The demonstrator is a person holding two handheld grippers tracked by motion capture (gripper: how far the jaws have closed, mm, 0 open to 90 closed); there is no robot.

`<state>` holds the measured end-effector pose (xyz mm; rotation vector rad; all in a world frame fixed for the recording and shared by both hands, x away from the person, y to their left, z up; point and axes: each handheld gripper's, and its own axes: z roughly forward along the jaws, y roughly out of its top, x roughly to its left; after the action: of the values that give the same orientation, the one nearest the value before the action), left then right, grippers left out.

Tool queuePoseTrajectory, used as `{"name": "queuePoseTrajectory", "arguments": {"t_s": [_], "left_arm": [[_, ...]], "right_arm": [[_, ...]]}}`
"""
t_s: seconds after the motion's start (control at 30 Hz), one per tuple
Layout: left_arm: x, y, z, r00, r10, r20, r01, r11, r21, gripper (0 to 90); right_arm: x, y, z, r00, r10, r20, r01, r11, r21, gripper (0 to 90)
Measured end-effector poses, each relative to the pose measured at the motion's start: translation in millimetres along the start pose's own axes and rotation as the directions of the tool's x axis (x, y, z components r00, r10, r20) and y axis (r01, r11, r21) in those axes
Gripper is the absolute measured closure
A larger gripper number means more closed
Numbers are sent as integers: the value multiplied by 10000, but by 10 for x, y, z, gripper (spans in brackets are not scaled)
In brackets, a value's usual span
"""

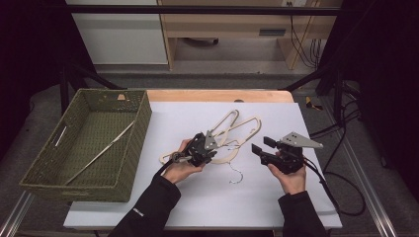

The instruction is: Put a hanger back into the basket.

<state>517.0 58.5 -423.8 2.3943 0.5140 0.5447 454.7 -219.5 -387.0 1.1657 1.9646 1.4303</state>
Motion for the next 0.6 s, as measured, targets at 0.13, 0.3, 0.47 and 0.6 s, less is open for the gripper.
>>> {"name": "queuePoseTrajectory", "arguments": {"t_s": [0.13, 0.3, 0.47, 0.6], "left_arm": [[62, 0, -72, 9995, -290, -138, 290, 9996, -1, 789], [138, -12, -170, 9965, -685, -485, 678, 9976, -153, 805], [249, -46, -297, 9906, -885, -1042, 879, 9961, -106, 833], [365, -102, -378, 9815, -1291, -1415, 1264, 9916, -279, 854]], "right_arm": [[-66, -16, -39, 9998, 122, 147, -120, 9998, -126, 344], [-104, -56, -20, 9996, 56, 264, -55, 10000, -37, 258], [-104, -73, -2, 9999, -53, 114, 53, 10000, 12, 188], [-100, -79, 7, 9999, -70, 120, 69, 9999, 77, 168]]}}
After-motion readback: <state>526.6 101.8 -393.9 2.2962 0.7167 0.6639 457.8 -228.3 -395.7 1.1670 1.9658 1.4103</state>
